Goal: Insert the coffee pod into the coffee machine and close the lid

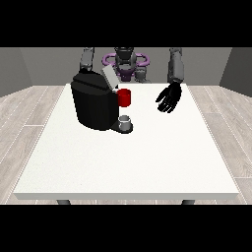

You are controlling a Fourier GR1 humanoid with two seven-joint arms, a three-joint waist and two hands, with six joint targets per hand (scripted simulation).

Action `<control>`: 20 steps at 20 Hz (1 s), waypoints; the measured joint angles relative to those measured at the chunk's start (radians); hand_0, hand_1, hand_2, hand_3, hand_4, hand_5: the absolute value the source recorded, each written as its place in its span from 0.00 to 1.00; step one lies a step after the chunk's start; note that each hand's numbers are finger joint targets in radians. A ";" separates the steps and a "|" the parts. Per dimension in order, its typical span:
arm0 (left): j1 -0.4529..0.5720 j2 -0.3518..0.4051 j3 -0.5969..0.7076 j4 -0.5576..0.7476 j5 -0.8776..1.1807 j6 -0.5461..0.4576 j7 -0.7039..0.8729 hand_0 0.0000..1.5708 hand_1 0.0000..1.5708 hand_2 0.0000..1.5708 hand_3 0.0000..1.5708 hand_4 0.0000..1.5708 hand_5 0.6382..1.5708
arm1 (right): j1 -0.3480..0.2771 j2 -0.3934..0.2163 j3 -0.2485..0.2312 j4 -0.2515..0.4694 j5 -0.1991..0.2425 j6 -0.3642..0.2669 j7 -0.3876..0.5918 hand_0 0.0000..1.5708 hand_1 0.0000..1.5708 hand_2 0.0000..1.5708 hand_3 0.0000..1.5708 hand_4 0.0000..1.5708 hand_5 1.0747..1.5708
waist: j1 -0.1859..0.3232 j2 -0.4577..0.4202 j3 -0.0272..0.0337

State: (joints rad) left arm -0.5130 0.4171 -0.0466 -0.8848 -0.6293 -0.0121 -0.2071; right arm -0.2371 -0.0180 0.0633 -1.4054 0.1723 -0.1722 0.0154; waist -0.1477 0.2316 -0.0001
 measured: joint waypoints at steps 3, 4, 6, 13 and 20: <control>-0.018 0.012 -0.022 0.037 -0.056 0.017 -0.012 0.48 0.48 0.61 0.52 0.22 1.00 | -0.010 0.005 0.006 0.014 0.004 0.000 0.000 0.00 0.00 0.00 0.00 0.00 1.00 | -0.002 0.007 0.0000; -0.021 0.014 -0.032 0.047 -0.072 0.012 -0.013 0.53 0.53 0.64 0.55 0.22 1.00 | -0.008 0.004 0.003 0.023 0.002 0.002 -0.005 0.00 0.00 0.00 0.00 0.00 1.00 | -0.001 -0.001 0.0000; -0.030 0.019 -0.052 0.064 -0.108 0.007 -0.006 0.58 0.58 0.66 0.57 0.21 1.00 | -0.003 0.008 0.010 0.044 -0.011 -0.005 -0.033 0.00 0.00 0.00 0.00 0.00 1.00 | 0.000 0.003 0.0001; -0.058 0.043 -0.074 0.160 -0.194 -0.011 -0.030 0.50 0.50 0.62 0.55 0.25 1.00 | 0.007 0.003 -0.005 0.060 -0.028 0.016 -0.043 0.00 0.00 0.00 0.00 0.00 1.00 | -0.013 -0.012 0.0015; -0.110 0.015 -0.066 0.198 -0.229 -0.032 -0.049 0.81 0.81 0.83 0.79 0.32 1.00 | -0.004 -0.008 -0.037 0.143 0.000 -0.021 -0.061 0.00 0.00 0.00 0.00 0.00 1.00 | 0.014 -0.033 0.0008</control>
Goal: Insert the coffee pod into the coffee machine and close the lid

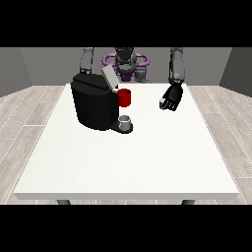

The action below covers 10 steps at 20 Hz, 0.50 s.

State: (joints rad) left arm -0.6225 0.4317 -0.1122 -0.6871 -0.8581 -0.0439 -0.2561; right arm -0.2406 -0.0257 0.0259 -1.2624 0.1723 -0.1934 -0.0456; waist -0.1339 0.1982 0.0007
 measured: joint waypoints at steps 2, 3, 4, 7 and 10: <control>-0.004 -0.008 0.019 0.007 0.017 -0.010 -0.021 0.90 0.90 0.89 0.85 0.31 1.00 | 0.015 -0.002 0.005 0.002 0.007 0.001 0.013 0.00 0.00 0.00 0.00 0.00 1.00 | 0.000 -0.020 -0.0003; -0.009 -0.022 0.026 0.006 0.028 -0.012 -0.028 0.91 0.91 0.91 0.86 0.31 1.00 | 0.006 -0.004 0.003 0.001 0.011 -0.003 0.029 0.00 0.00 0.00 0.00 0.00 1.00 | 0.002 -0.026 -0.0003; -0.013 -0.028 0.036 0.006 0.041 -0.019 -0.043 0.92 0.92 0.91 0.87 0.33 1.00 | 0.011 -0.002 0.008 0.005 0.021 -0.012 0.024 0.00 0.00 0.00 0.00 0.00 1.00 | 0.004 -0.029 -0.0007; -0.035 -0.057 0.048 -0.006 0.062 -0.062 -0.040 0.90 0.90 0.90 0.85 0.33 1.00 | 0.006 -0.012 -0.008 0.036 0.020 -0.009 0.026 0.00 0.00 0.00 0.00 0.00 1.00 | 0.015 -0.056 -0.0005; -0.071 -0.072 0.051 -0.026 0.073 -0.131 -0.012 0.88 0.88 0.88 0.84 0.31 1.00 | 0.007 -0.018 -0.025 0.079 0.014 -0.006 0.007 0.00 0.00 0.00 0.00 0.00 1.00 | 0.026 -0.083 -0.0007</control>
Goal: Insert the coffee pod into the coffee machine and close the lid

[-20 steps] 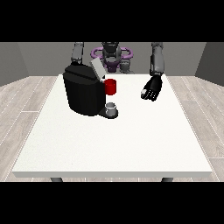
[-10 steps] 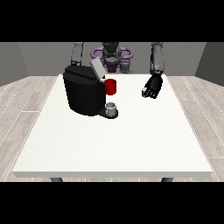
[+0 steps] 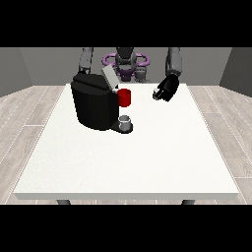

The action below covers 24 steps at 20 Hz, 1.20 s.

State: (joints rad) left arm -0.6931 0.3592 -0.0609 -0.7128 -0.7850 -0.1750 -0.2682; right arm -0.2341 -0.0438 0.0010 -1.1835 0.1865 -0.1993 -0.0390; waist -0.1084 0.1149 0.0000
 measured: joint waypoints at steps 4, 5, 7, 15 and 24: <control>-0.054 0.000 0.002 -0.036 0.009 -0.087 0.015 0.91 0.91 0.89 0.85 0.35 1.00 | -0.025 -0.007 -0.022 0.049 -0.004 -0.003 -0.011 0.00 0.00 0.00 0.00 0.00 1.00 | 0.020 -0.026 0.0001; -0.069 -0.011 0.001 -0.041 0.008 -0.096 0.029 0.91 0.91 0.89 0.85 0.35 1.00 | -0.034 -0.008 -0.020 0.050 -0.004 0.003 -0.005 0.00 0.00 0.00 0.00 0.00 1.00 | 0.013 -0.031 0.0004; -0.091 -0.019 0.002 -0.063 0.015 -0.139 0.042 0.91 0.91 0.89 0.85 0.35 1.00 | -0.036 -0.013 -0.030 0.073 -0.010 0.008 -0.022 0.00 0.00 0.00 0.00 0.00 1.00 | 0.021 -0.045 0.0004; -0.177 -0.028 0.039 -0.073 0.021 -0.202 0.116 0.88 0.88 0.89 0.88 0.33 1.00 | -0.026 0.012 -0.003 0.029 -0.018 0.032 -0.020 0.00 0.00 0.00 0.00 0.00 1.00 | -0.041 -0.070 0.0003; -0.346 -0.006 0.145 -0.042 0.076 -0.251 0.210 0.77 0.77 0.81 0.80 0.30 1.00 | -0.093 0.012 0.004 -0.045 -0.016 0.031 0.028 0.00 0.00 0.00 0.00 0.00 1.00 | -0.122 -0.017 0.0000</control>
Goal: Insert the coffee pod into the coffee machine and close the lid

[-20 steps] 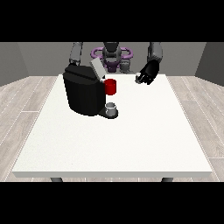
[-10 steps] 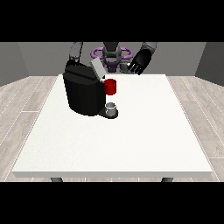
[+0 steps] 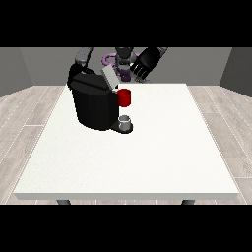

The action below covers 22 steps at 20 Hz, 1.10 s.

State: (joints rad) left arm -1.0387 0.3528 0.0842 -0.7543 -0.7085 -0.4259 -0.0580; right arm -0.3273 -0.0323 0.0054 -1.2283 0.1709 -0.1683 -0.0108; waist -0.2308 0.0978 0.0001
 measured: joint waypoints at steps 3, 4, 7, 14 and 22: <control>-0.053 0.024 0.015 0.007 0.001 -0.008 0.006 0.77 0.77 0.81 0.80 0.31 1.00 | -0.027 -0.011 -0.006 -0.015 0.006 -0.004 0.009 0.00 0.00 0.00 0.00 0.00 1.00 | -0.019 0.035 0.0000; -0.059 0.032 0.016 0.012 -0.003 -0.008 0.004 0.78 0.78 0.81 0.80 0.31 1.00 | -0.024 -0.010 -0.004 -0.023 0.006 -0.004 0.003 0.00 0.00 0.00 0.00 0.17 1.00 | -0.024 0.042 0.0001; -0.104 0.041 0.022 0.017 -0.004 -0.020 0.022 0.78 0.78 0.82 0.78 0.30 1.00 | -0.048 -0.025 -0.030 -0.020 -0.009 0.001 -0.006 0.00 0.00 0.00 0.00 0.12 1.00 | -0.031 0.072 0.0001; -0.180 0.082 0.047 0.050 -0.007 -0.022 0.024 0.77 0.77 0.81 0.79 0.30 1.00 | -0.089 -0.027 -0.037 -0.035 -0.006 -0.009 -0.014 0.00 0.00 0.00 0.00 0.07 1.00 | -0.061 0.150 0.0003; -0.197 0.081 0.040 0.072 -0.022 -0.013 0.005 0.79 0.79 0.82 0.78 0.27 1.00 | -0.115 -0.038 -0.052 -0.032 -0.008 -0.012 0.002 0.00 0.00 0.00 0.00 0.14 1.00 | -0.060 0.186 0.0002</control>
State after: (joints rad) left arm -1.2353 0.4334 0.1238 -0.6819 -0.7309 -0.4389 -0.0533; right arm -0.4425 -0.0700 -0.0462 -1.2601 0.1627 -0.1805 -0.0084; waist -0.2912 0.2835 0.0003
